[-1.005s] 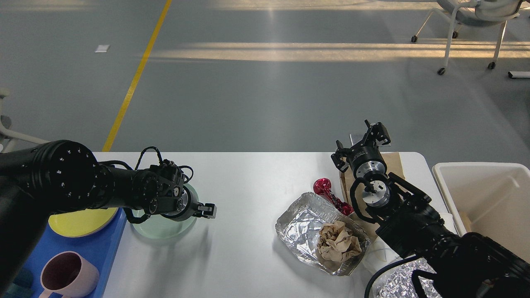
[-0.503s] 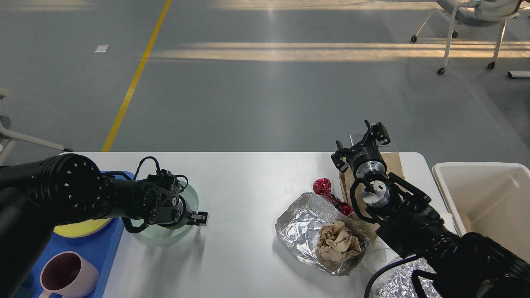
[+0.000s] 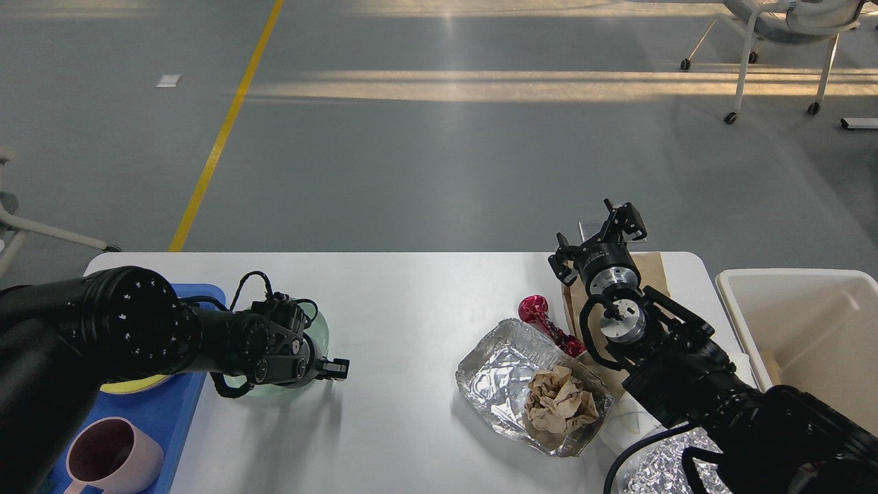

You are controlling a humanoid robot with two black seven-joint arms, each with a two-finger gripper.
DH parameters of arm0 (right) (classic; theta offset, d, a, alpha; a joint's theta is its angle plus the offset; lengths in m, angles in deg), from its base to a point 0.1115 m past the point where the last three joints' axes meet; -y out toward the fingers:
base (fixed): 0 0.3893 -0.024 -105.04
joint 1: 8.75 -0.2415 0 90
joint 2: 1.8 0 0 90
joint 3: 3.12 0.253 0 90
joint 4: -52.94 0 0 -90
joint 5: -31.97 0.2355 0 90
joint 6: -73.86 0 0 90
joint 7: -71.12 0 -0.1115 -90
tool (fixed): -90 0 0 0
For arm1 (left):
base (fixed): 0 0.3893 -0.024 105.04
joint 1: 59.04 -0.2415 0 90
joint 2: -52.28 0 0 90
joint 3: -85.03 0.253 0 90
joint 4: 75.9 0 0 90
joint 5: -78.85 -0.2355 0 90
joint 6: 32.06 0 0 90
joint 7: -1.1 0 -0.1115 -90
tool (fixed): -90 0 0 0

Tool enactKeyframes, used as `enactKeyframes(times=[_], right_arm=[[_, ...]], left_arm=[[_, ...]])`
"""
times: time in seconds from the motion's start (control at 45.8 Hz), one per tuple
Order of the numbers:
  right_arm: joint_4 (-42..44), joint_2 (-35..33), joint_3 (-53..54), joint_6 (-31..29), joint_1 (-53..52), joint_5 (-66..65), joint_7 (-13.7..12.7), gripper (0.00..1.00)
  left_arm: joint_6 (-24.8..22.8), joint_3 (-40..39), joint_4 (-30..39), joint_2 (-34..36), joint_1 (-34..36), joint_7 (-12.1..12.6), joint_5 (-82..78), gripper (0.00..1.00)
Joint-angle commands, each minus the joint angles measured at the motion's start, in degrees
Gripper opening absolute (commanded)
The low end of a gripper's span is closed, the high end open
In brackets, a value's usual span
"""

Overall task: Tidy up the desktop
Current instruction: 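Grip the edge of the pale green plate with the left gripper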

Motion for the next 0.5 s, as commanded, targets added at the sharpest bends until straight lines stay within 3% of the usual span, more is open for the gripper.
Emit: enactKeyframes(times=[0.0, 0.219, 0.481], right_arm=[[-0.1, 0.0, 0.0, 0.0, 0.0, 0.0, 0.0, 1.0], [-0.1, -0.1, 0.0, 0.0, 0.0, 0.0, 0.0, 1.0], [-0.1, 0.0, 0.0, 0.0, 0.0, 0.0, 0.0, 1.0]], left_arm=[[-0.1, 0.0, 0.0, -0.1, -0.2, 0.3, 0.0, 0.39], [-0.7, 0.0, 0.1, -0.1, -0.2, 0.3, -0.2, 0.26], [-2.0, 0.0, 0.1, -0.1, 0.3, 0.4, -0.2, 0.03]])
